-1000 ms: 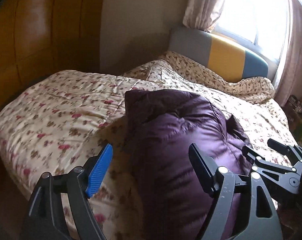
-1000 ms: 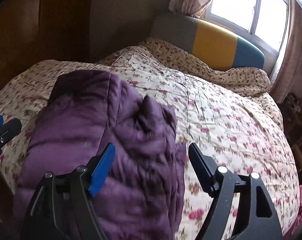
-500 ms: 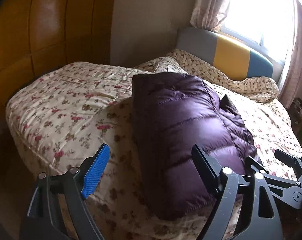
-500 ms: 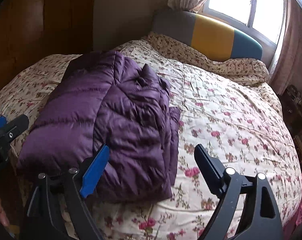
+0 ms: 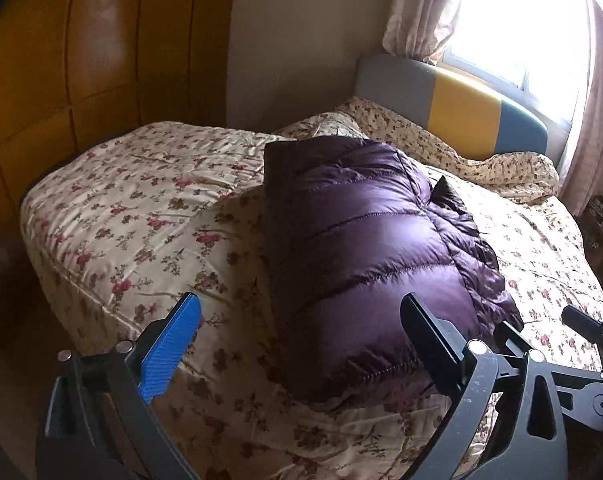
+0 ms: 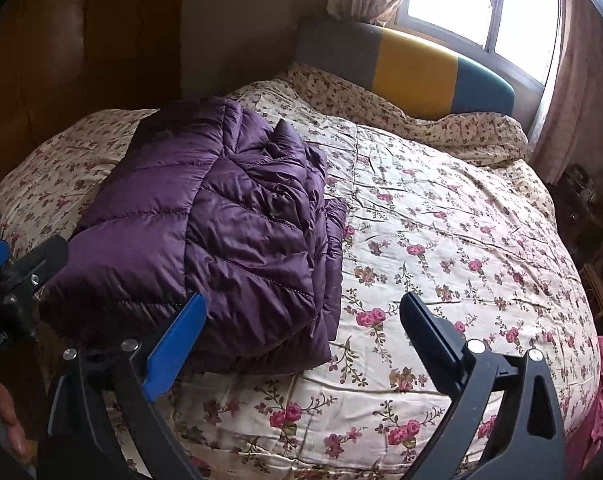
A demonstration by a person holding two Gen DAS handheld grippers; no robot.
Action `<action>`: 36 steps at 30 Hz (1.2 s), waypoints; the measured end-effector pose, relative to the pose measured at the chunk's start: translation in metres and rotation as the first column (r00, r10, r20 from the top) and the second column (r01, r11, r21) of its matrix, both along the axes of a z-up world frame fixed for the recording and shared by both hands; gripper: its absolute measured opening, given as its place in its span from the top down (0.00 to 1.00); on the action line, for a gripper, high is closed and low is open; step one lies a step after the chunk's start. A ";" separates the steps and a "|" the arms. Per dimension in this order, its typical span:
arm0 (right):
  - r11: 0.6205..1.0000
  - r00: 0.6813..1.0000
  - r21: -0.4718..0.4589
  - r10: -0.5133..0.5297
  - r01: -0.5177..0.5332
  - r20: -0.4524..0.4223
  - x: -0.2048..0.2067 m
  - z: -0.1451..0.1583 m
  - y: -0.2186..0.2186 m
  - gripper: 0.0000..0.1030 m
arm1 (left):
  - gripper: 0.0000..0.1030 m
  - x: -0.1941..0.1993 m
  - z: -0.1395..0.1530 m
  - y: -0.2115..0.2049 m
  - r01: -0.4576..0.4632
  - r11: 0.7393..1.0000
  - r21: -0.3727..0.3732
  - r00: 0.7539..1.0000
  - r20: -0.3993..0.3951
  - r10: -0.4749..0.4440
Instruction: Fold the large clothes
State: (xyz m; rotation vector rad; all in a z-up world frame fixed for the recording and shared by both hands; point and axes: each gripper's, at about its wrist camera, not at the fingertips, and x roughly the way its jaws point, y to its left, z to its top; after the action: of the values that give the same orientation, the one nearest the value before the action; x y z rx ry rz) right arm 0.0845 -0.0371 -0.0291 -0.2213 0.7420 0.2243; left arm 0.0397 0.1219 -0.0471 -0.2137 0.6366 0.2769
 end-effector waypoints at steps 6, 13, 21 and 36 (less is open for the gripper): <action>1.000 1.000 0.004 -0.003 0.003 0.008 -0.002 0.001 -0.002 0.04 | 0.04 -0.001 -0.002 -0.004 -0.014 1.000 0.022 1.000 -0.026 0.014; 0.999 0.999 -0.035 0.005 -0.003 0.041 -0.005 0.001 0.001 0.03 | 0.04 -0.001 -0.002 -0.007 -0.013 0.999 0.043 0.999 -0.036 0.015; 0.998 0.998 -0.063 0.017 -0.013 0.052 -0.007 0.001 0.006 0.03 | 0.04 -0.005 0.003 -0.009 -0.042 0.995 0.089 0.999 -0.025 0.044; 0.997 0.998 -0.076 0.029 -0.025 0.057 -0.014 0.000 0.012 0.03 | 0.04 -0.012 0.011 -0.009 -0.034 0.996 0.087 0.999 0.018 0.033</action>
State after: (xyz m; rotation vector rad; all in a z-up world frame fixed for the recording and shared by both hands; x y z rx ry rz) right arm 0.0709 -0.0254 -0.0295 -0.3081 0.6905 0.2148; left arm 0.0278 0.1126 -0.0363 -0.1428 0.6037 0.3341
